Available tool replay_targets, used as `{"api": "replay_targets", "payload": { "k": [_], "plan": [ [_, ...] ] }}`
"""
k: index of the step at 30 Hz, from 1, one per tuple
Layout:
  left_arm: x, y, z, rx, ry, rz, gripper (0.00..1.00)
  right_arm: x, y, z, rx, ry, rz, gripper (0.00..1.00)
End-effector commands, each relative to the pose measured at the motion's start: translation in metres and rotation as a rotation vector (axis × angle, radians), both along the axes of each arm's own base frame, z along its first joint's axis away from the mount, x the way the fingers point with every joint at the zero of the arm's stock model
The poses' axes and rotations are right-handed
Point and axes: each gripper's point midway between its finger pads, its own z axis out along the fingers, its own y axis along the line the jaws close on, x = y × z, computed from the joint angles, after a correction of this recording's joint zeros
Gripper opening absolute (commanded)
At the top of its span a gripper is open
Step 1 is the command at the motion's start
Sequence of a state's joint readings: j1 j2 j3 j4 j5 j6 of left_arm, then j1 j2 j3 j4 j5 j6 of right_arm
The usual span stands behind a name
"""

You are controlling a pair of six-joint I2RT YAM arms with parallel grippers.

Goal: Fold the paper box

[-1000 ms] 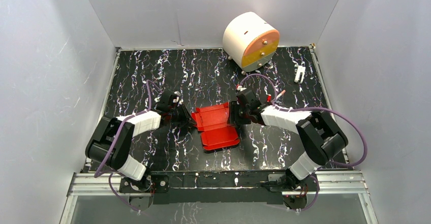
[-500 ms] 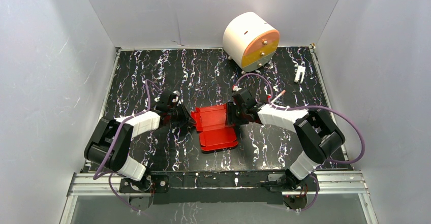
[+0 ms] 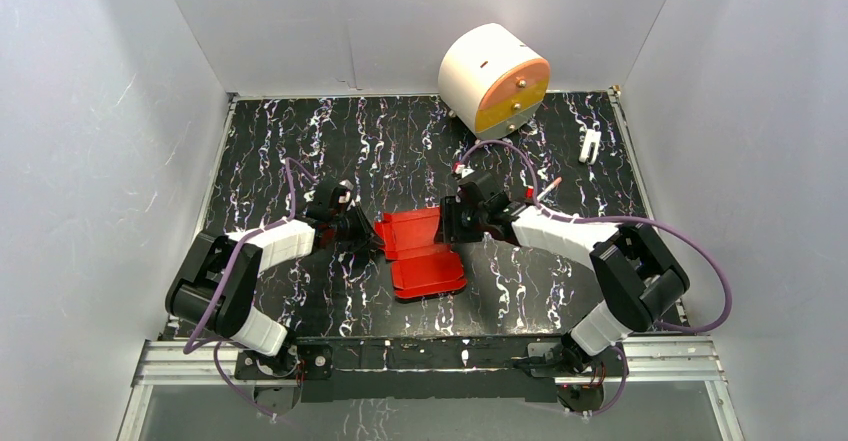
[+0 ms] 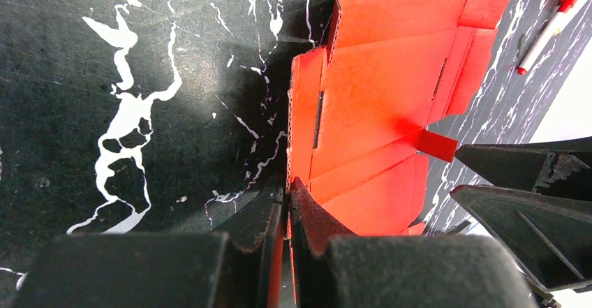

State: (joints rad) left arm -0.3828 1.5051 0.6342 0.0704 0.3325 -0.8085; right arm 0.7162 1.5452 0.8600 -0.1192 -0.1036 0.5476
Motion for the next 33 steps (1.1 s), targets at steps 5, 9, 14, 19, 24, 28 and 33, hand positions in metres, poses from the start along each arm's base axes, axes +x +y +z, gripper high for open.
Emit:
{"api": "replay_targets", "payload": {
  "k": [5,9,14,19,24,28,33],
  "plan": [
    [0.000,-0.002,0.011,-0.010,-0.032,-0.008,0.06,-0.003,0.034,0.015,0.056,-0.022,0.077,0.55],
    [0.000,-0.002,0.012,-0.006,-0.033,-0.013,0.06,-0.001,0.034,0.014,0.008,-0.032,0.102,0.56],
    [0.002,0.000,0.019,0.010,-0.058,-0.022,0.06,0.011,0.020,0.031,-0.066,-0.139,0.114,0.62],
    [0.002,0.002,0.022,0.036,-0.063,-0.038,0.06,0.027,-0.003,0.047,-0.117,-0.219,0.128,0.70],
    [0.004,0.007,0.026,0.082,-0.072,-0.059,0.06,0.047,-0.023,0.051,-0.095,-0.262,0.137,0.72],
    [0.006,0.011,0.029,0.124,-0.081,-0.084,0.05,0.056,-0.021,0.056,-0.022,-0.321,0.204,0.78],
    [0.010,0.011,0.034,0.174,-0.093,-0.143,0.05,0.078,-0.015,0.068,0.038,-0.405,0.274,0.82]
  ]
}}
